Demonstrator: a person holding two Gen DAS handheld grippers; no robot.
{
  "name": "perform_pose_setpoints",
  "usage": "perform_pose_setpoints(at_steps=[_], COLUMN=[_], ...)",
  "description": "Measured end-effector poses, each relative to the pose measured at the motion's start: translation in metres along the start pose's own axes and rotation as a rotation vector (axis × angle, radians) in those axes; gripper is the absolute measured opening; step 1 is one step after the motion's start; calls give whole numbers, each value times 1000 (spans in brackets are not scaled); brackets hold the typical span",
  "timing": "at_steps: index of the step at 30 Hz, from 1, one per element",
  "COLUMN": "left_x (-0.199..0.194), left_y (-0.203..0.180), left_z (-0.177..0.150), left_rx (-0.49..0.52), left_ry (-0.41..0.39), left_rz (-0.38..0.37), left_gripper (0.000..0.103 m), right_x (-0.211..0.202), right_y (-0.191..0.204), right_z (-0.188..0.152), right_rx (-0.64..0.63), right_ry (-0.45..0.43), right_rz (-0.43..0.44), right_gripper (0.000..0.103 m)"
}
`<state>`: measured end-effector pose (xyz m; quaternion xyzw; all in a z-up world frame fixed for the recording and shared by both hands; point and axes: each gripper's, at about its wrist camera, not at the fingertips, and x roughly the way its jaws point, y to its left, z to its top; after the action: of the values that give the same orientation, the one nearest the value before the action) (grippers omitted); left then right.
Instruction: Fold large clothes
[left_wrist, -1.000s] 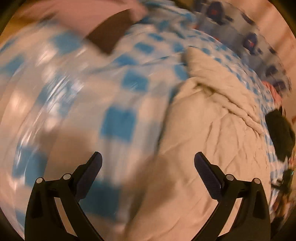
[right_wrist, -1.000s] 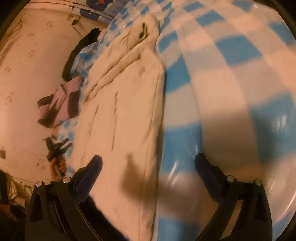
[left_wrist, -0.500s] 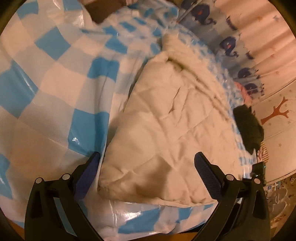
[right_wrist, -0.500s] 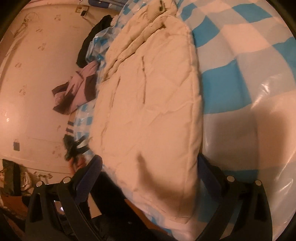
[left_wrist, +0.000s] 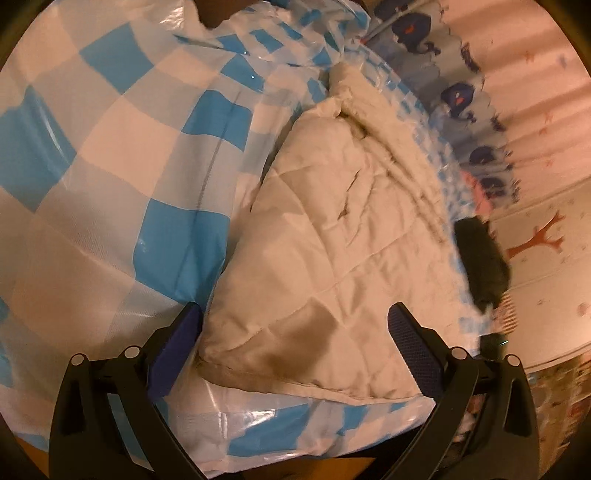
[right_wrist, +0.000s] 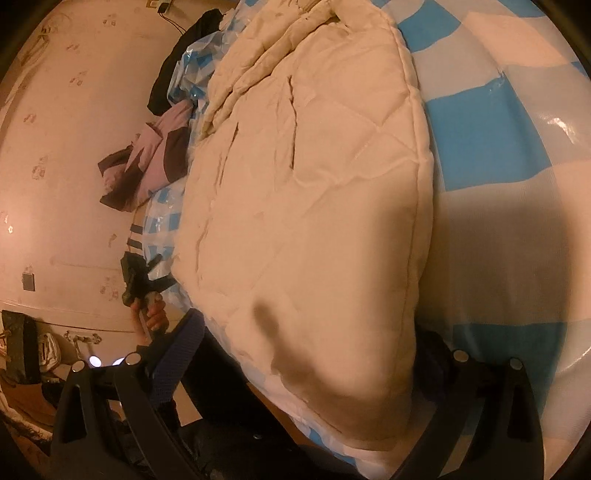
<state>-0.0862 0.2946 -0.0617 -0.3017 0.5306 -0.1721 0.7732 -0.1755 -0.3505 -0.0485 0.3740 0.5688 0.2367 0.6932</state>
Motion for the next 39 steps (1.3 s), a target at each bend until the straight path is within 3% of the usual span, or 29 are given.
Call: perform_pose_setpoints(at_steps=[5,8,10,13,14,17,20,24,25,26,29,33,37,39], left_x=[-1,-3,-1,-15,-22,-16,-3,-6,-2,0,0,-11,-6,-5], left_y=[8,-1,-9,-19,-24,-30,-32,-16,-14,-15,-22,-26,-42,-52], left_z=[1,-2,-2,-2,-1,3,6,9,7,5,2,0,-5,-8], left_rx=[-34,3,43,81,99,127,163,82,62,64,75,81,164,205], left_ry=[41,49,69,23,-3,59,99,80,112,123,128,95,109,117], left_rz=[-31,-69,-45,-5,-1,18,160,86,40,23,-8,-25,123,152], left_gripper=[96,96,96,96,96,96,96,96,96,96,96,96,96,96], right_x=[-1,0,-2,-10,-10,2,6,-1,-5,-8,-15,-17,-11,-14], right_y=[-2,0,-2,3,2,-3,2,12,15,18,23,21,15,10], right_z=[0,-1,0,-2,-2,-1,1,1,1,1,2,2,-1,-2], right_rx=[-23,-32,-8,-24,-24,-22,-40,-94,-110,-124,-129,-129,-109,-96], right_ry=[-1,-1,-11,-65,-66,-13,2,-60,-87,-111,-154,-163,-154,-177], right_rz=[-9,-14,40,162,160,124,142,244,277,293,301,287,269,289], right_gripper=[96,96,97,97,97,97,97,94,85,64,41,37,33,31])
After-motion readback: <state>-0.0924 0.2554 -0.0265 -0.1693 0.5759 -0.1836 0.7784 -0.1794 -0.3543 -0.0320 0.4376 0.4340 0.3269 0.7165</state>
